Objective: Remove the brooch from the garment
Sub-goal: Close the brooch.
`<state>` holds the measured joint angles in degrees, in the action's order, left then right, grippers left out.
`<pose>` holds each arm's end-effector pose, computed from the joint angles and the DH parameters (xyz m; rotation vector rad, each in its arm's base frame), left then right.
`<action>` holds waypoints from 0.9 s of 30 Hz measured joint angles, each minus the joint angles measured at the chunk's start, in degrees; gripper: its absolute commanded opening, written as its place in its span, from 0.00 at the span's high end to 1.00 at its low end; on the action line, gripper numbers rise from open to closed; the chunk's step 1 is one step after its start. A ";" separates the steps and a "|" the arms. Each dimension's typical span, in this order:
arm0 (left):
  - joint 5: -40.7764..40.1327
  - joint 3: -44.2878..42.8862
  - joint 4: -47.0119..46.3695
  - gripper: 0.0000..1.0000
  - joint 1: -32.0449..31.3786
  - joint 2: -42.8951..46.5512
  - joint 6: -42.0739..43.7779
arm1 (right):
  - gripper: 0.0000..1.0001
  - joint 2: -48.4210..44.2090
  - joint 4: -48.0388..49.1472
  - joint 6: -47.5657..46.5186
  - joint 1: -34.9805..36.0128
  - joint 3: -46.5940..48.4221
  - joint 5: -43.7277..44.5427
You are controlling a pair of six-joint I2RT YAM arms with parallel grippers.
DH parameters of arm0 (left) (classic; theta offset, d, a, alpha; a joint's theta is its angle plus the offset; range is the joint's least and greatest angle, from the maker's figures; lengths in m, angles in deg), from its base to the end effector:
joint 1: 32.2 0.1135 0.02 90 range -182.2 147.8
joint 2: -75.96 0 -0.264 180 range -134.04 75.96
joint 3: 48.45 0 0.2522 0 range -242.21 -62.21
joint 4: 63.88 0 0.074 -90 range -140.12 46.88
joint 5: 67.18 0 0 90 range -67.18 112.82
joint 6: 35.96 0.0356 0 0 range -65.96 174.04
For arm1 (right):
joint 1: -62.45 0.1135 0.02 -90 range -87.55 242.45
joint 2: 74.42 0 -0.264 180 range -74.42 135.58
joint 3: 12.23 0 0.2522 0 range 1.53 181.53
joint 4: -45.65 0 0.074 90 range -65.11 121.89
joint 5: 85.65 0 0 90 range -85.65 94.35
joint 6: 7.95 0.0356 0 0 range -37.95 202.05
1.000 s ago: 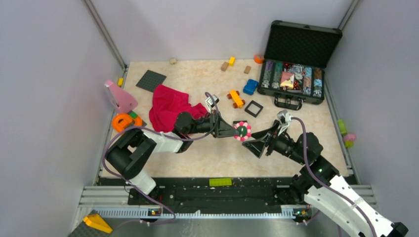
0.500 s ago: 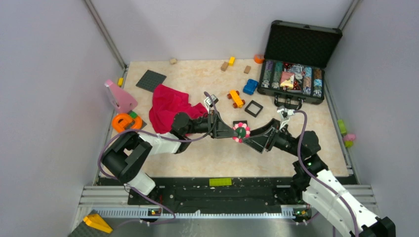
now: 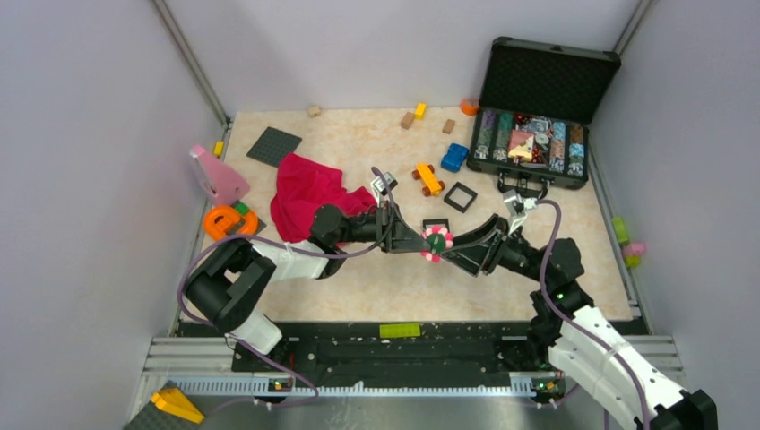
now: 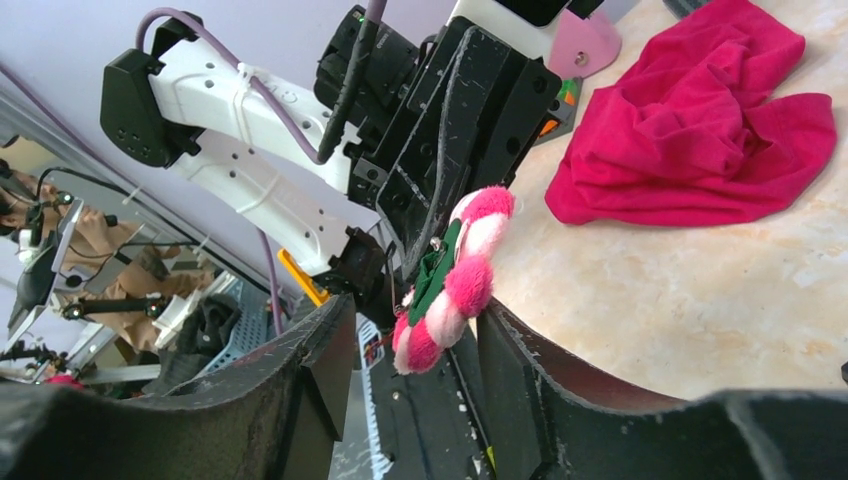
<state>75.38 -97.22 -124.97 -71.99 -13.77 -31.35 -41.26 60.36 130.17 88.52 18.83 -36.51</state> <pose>0.2117 -0.2131 0.2451 0.3979 1.8011 -2.2565 0.1241 0.0866 0.2707 -0.3839 1.5494 1.5199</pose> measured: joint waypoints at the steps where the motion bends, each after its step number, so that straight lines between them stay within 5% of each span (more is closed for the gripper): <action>1: 0.17 0.00 -0.02 1.00 0.00 0.00 -0.02 | 0.53 0.28 0.42 0.15 0.00 0.00 -0.02; 27: 1.90 -0.55 -0.39 1.00 -0.76 0.00 -0.02 | 0.69 3.08 3.74 1.60 0.00 0.00 -0.48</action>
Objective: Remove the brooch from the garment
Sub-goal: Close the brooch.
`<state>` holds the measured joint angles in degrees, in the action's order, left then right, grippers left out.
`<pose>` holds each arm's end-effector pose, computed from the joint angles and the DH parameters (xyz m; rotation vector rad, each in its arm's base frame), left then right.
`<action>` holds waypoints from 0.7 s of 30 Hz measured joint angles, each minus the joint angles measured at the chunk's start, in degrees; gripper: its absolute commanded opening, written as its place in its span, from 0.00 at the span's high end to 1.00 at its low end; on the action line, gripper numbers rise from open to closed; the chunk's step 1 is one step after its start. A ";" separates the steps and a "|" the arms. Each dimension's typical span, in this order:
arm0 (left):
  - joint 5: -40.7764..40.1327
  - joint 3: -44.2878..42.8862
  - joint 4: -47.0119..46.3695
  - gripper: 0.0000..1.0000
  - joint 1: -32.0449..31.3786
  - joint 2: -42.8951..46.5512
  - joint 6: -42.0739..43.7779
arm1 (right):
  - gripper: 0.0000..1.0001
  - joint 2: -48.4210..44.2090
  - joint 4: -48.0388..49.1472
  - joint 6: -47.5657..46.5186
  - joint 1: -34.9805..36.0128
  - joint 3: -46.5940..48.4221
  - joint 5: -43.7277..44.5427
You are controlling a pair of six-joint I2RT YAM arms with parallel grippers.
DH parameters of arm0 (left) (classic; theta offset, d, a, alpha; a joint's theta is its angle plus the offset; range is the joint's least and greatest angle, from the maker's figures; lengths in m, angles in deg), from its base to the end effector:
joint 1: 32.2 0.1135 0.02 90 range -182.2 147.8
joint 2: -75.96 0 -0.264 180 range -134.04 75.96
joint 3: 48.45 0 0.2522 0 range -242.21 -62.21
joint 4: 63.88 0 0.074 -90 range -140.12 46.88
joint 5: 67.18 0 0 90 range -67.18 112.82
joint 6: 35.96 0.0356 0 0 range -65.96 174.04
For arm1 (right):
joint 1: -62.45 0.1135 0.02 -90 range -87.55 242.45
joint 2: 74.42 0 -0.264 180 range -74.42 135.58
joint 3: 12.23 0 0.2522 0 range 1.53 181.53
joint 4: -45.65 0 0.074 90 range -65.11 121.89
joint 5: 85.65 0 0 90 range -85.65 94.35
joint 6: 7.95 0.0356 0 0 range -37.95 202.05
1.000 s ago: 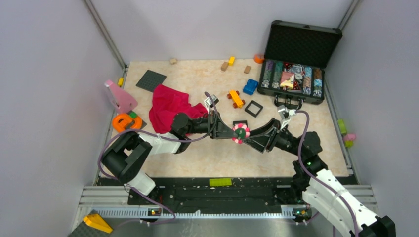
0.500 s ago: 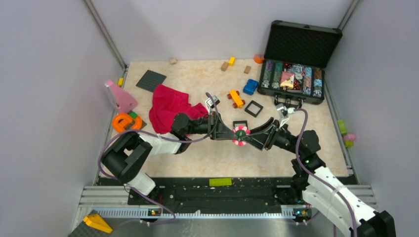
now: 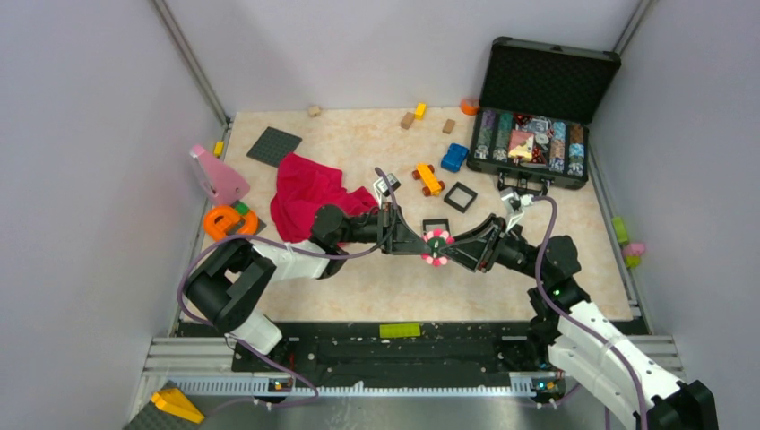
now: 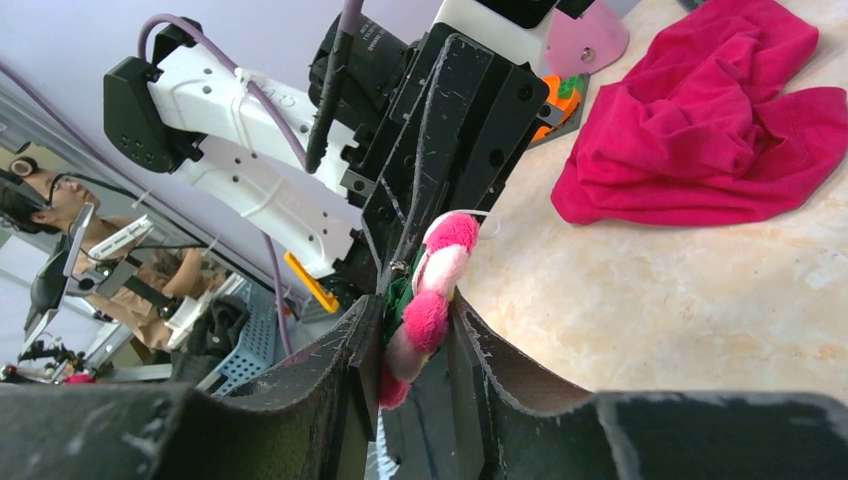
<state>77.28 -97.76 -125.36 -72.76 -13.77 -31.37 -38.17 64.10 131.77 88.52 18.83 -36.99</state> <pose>0.2084 -0.2165 0.2480 0.4627 1.7982 -2.2753 0.1301 0.0898 0.2699 -0.3764 1.5497 1.5455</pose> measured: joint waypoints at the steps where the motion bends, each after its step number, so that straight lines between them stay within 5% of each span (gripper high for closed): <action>1: 0.07 -0.02 0.00 1.00 0.00 0.00 0.02 | 0.69 0.04 0.00 0.00 0.00 0.00 -0.07; 9: 0.13 -0.04 0.46 1.00 -0.26 0.00 0.24 | 0.60 0.28 0.17 -0.15 0.00 0.00 -0.57; 16: 0.11 -0.04 0.48 1.00 -0.39 0.00 0.00 | 0.31 -4.46 -10.34 -7.37 0.00 1.18 -0.57; 21: 0.11 -0.07 0.35 1.00 0.00 0.00 -0.44 | 0.31 -9.33 -18.23 -13.81 0.00 1.92 -1.03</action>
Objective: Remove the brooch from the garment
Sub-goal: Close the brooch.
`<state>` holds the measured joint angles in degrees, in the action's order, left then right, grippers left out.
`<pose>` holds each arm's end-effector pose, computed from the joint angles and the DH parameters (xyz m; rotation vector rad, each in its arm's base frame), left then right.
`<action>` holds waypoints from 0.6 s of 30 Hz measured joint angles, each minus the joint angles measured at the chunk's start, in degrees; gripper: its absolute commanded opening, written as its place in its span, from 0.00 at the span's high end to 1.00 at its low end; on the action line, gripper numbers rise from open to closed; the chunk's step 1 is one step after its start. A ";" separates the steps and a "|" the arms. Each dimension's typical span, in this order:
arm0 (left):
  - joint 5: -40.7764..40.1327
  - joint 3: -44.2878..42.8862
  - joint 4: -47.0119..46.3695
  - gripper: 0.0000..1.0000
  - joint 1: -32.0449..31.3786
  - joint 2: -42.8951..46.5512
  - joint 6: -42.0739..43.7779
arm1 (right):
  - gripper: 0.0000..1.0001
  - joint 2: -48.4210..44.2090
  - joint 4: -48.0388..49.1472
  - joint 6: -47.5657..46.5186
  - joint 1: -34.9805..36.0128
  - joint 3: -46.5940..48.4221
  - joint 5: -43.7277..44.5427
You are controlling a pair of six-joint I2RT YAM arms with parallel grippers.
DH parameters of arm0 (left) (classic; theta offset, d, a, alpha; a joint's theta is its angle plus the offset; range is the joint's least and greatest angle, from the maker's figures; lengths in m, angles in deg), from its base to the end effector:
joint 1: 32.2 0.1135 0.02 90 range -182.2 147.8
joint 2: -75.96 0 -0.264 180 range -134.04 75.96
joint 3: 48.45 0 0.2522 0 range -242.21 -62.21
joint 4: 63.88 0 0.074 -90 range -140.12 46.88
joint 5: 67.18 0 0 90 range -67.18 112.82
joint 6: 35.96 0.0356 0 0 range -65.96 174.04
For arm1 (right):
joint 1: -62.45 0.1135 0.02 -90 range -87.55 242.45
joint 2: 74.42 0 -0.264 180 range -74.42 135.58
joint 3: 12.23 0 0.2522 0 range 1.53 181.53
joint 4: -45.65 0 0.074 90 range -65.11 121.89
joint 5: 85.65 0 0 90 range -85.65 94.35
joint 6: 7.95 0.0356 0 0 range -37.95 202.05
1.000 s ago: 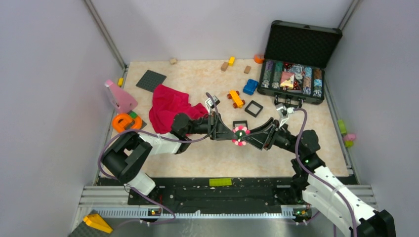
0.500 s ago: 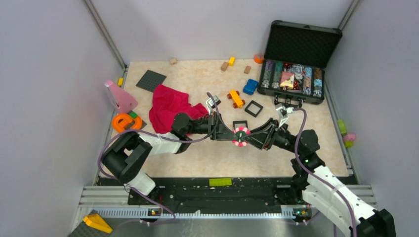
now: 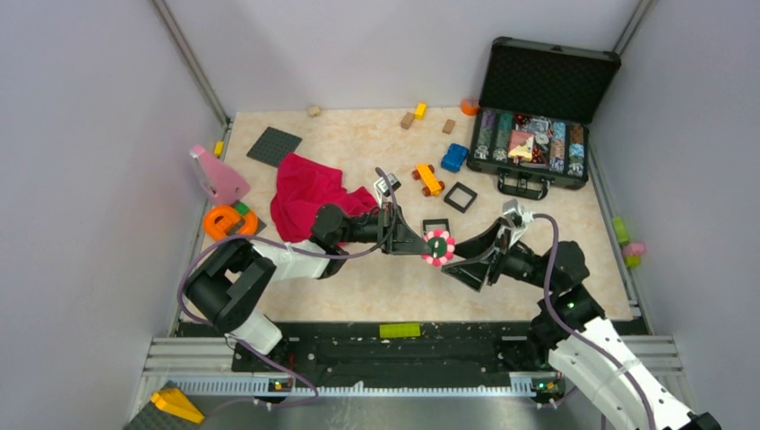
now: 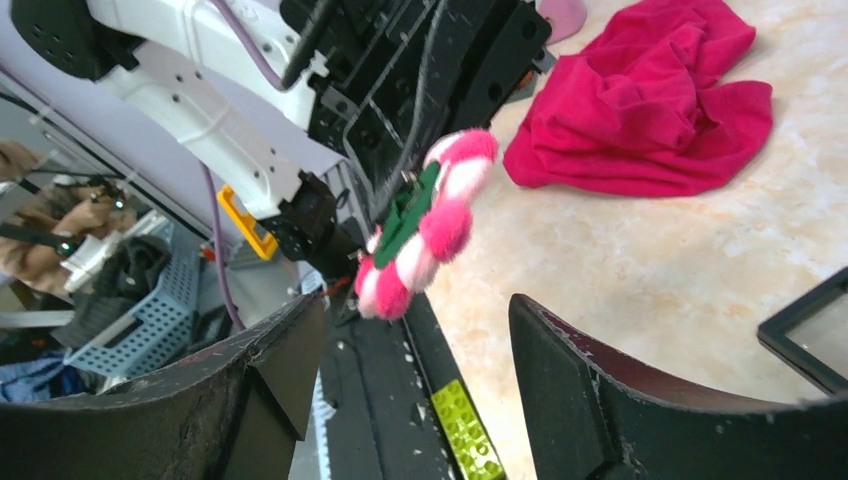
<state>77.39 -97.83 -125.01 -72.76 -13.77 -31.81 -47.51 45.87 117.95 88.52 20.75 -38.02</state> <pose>0.2086 -0.2167 0.2478 0.4555 1.8094 -2.2806 0.1108 0.0809 0.2706 -0.5263 1.5746 1.3820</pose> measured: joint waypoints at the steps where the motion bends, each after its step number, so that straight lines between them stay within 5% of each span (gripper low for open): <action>1: 0.02 -0.07 -0.04 1.00 0.02 0.00 -0.07 | 0.31 -0.68 -1.33 -1.16 0.00 0.00 0.00; 18: -0.48 -1.03 -0.13 1.00 0.09 0.00 -0.59 | 0.31 7.32 1.86 -3.21 6.49 -1.60 5.16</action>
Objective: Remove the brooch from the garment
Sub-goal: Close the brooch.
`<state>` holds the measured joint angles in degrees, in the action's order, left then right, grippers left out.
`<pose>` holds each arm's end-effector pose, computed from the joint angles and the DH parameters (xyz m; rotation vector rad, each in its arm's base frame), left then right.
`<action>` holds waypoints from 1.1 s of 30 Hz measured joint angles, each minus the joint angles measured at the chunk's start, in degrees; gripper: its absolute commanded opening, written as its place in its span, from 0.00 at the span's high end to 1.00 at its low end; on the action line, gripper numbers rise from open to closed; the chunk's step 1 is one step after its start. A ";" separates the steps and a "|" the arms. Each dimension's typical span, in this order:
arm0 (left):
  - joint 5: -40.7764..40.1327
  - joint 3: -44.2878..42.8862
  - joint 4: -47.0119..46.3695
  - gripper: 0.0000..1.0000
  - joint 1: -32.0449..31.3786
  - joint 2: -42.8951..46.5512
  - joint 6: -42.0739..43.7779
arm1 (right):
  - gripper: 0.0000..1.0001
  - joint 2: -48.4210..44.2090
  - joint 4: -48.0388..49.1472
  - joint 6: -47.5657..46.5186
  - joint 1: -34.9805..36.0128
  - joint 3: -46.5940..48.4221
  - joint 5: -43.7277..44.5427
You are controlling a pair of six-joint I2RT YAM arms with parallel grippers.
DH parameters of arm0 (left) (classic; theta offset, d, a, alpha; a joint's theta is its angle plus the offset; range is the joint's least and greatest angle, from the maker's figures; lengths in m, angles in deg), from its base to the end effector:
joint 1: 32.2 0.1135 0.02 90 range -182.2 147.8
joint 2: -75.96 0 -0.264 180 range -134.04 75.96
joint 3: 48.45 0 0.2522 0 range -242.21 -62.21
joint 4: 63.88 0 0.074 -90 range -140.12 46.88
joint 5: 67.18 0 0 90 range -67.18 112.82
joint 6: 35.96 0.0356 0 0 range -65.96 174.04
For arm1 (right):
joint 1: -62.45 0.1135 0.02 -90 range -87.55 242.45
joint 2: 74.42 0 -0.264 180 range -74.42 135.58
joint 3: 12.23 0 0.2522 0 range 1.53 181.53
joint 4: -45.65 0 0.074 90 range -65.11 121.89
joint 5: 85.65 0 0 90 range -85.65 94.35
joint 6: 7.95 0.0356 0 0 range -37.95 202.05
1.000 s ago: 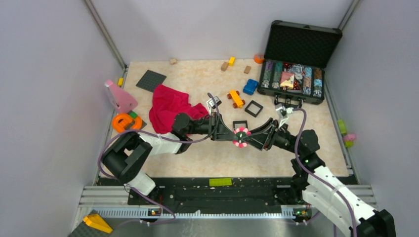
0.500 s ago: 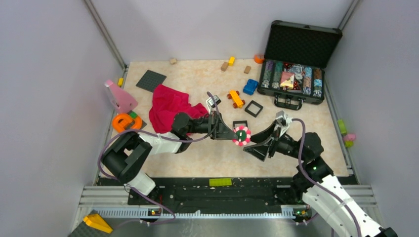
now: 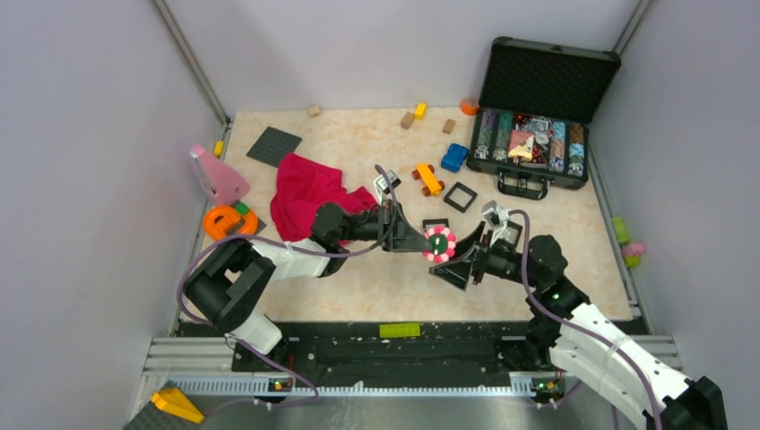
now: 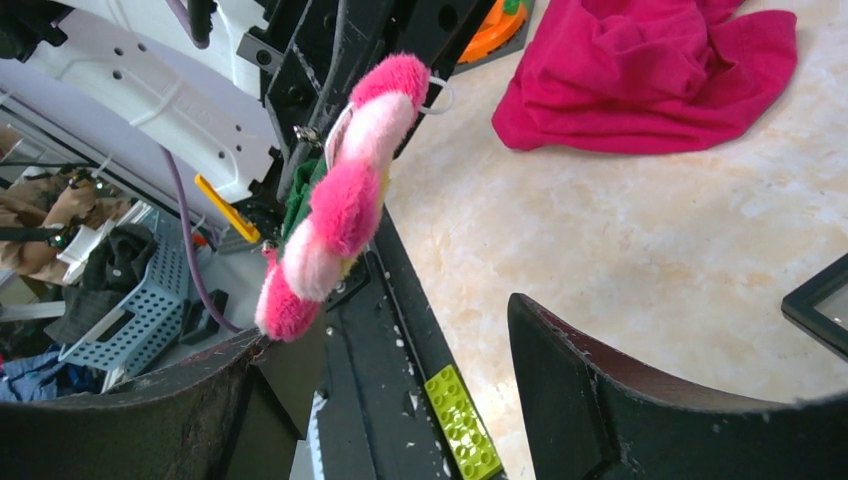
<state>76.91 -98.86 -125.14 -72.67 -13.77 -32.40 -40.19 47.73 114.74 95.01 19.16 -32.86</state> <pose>0.2109 -0.2179 0.2531 0.4495 1.7891 -2.2851 0.1199 0.1021 0.2482 -0.5551 1.6775 1.3676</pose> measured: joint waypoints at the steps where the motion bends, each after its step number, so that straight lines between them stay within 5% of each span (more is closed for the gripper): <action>1: -0.09 0.00 0.00 1.00 0.00 0.00 0.04 | 0.31 0.24 0.68 0.37 0.26 0.00 0.37; 10: -1.03 0.00 1.55 1.00 0.04 0.00 2.56 | 0.31 0.33 3.06 2.99 0.46 0.04 2.29; 22: -3.17 0.22 20.26 1.00 0.04 7.41 15.82 | 0.30 2.01 6.05 7.43 0.46 0.09 3.04; 33: -1.60 0.37 23.82 1.00 -0.24 8.44 17.81 | 0.37 2.99 6.01 8.07 0.46 0.87 3.85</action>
<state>75.31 -98.49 -101.32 -72.91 -5.34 -14.58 -37.19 53.74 122.80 95.47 20.03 -29.01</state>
